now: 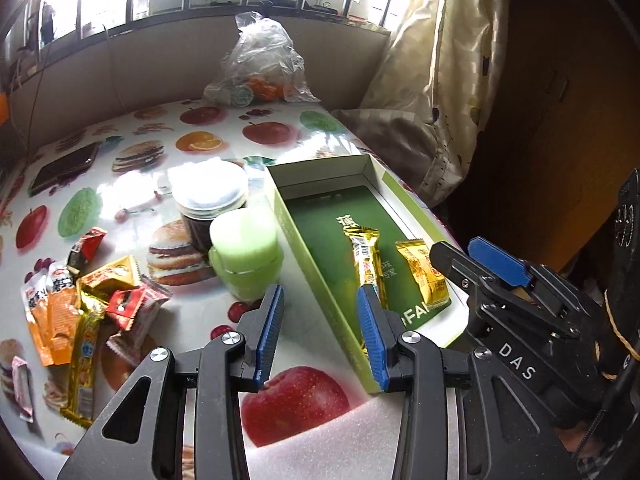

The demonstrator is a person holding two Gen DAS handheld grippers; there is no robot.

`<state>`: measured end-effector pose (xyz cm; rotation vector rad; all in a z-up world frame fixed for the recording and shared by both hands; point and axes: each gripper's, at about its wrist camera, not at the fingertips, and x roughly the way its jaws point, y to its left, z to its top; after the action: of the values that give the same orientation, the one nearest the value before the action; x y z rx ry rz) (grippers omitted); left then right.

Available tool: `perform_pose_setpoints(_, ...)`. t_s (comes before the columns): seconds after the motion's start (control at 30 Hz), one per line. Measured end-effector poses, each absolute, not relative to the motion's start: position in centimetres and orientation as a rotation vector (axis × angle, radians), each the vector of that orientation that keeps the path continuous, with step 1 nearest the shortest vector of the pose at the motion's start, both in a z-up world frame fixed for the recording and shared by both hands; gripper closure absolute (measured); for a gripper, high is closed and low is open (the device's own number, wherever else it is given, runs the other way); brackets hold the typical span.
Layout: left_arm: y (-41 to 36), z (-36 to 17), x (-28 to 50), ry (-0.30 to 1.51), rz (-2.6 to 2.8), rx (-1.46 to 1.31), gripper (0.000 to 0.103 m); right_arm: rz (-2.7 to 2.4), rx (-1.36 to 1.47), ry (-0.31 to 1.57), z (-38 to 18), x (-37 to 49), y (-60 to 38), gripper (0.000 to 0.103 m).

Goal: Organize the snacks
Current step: 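Open the left tool releasing the wafer bar while the right releases the candy packet, then grasp another gold wafer bar with the left tool while the right grasps a nougat bar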

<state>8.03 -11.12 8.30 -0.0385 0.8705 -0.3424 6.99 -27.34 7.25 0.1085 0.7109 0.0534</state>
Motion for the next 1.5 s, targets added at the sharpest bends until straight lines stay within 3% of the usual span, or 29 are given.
perform_pose_setpoints(0.4, -4.5, 8.8, 5.7, 0.81, -0.172, -0.035, 0.063, 0.185, 0.088, 0.722, 7.1, 5.8, -20.6, 0.057)
perform_pose_setpoints(1.5, 8.5, 3.4, 4.8, 0.909, 0.067, -0.13, 0.063, 0.407, -0.014, 0.871, 2.3, 9.4, -8.3, 0.055)
